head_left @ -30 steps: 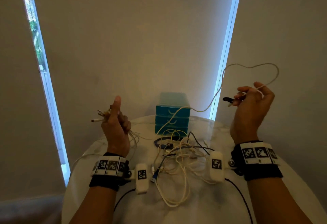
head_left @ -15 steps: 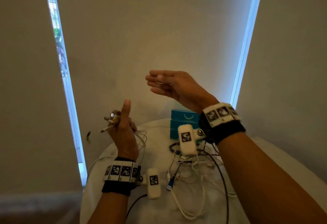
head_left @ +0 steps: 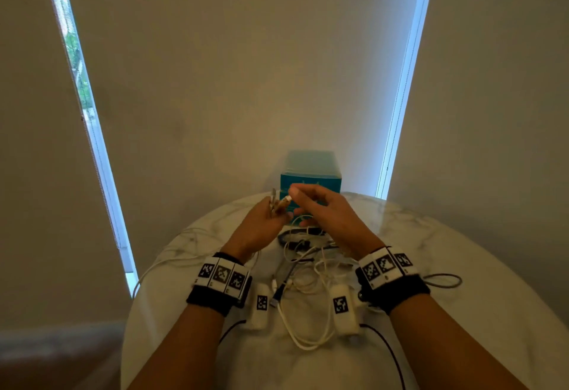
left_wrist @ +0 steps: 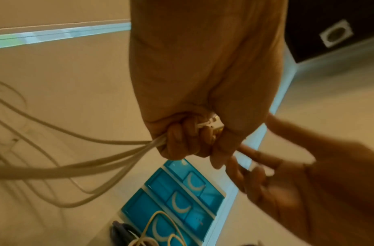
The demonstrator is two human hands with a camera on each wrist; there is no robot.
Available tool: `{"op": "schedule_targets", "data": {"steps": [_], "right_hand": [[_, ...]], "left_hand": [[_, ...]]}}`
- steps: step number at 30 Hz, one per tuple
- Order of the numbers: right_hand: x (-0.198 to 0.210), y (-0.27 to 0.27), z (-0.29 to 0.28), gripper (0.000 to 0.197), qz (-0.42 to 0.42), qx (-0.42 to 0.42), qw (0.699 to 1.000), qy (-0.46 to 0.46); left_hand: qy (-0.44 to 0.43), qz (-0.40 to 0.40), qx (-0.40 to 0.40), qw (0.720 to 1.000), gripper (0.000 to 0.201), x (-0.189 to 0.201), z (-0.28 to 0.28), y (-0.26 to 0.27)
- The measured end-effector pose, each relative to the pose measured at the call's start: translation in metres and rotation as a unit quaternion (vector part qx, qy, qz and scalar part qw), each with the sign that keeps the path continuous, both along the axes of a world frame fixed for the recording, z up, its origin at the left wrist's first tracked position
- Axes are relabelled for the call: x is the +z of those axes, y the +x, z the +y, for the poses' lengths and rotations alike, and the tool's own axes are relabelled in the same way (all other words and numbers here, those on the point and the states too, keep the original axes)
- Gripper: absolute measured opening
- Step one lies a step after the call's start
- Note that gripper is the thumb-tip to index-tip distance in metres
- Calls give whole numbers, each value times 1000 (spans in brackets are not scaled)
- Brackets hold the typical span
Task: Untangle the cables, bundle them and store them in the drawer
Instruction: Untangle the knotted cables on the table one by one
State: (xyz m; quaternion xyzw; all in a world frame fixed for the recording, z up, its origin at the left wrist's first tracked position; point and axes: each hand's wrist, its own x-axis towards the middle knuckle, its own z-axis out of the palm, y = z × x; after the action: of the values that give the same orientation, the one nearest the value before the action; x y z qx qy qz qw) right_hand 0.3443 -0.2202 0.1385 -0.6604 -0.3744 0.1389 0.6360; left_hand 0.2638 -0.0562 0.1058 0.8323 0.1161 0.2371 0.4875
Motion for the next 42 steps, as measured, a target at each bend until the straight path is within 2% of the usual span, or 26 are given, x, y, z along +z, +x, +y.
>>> {"op": "schedule_targets", "data": {"steps": [2,5,8,11,13,15,18,21,26,29,33,35,36,39,41,42], "right_hand": [[-2,0,5,36,-37,-40,998,22],[-10,9,6,19,-77,-113,988,70],[-15,10,6,17,-63,-150,980,113],[-12,5,7,22,-56,-147,980,120],[-8,2,4,27,-53,-120,985,108],[-7,0,-1,24,-62,-87,991,82],[-9,0,-4,19,-90,-92,990,58],[-9,2,-2,16,-103,-119,986,58],[-5,2,1,18,-115,-115,986,34],[-2,2,1,22,-104,-114,988,19],[1,1,2,15,-115,-91,989,-3],[5,1,1,15,-125,-80,989,-18],[6,2,-1,16,-127,-70,989,-24],[8,8,-8,22,-73,-40,996,-5],[7,12,-18,21,-13,-52,998,18],[6,15,-25,18,-5,-65,998,2]], "left_hand": [[41,39,-25,998,36,-12,3,11],[77,42,-16,996,26,-2,-12,4],[81,44,26,995,25,2,-15,4],[111,48,40,992,33,4,-15,10],[120,47,56,990,36,6,-14,11],[132,45,70,988,40,8,-11,10],[145,33,83,985,34,12,-11,6],[195,17,90,977,28,13,-13,4],[259,33,68,963,29,20,-10,2],[258,26,39,965,25,23,-10,0],[264,57,18,963,24,31,-12,-2],[244,78,19,966,27,33,-10,-1],[208,79,24,975,28,33,-8,0],[39,43,37,998,32,28,-9,1],[-43,34,45,997,27,23,-11,3],[-85,30,43,995,23,21,-12,3]]}}
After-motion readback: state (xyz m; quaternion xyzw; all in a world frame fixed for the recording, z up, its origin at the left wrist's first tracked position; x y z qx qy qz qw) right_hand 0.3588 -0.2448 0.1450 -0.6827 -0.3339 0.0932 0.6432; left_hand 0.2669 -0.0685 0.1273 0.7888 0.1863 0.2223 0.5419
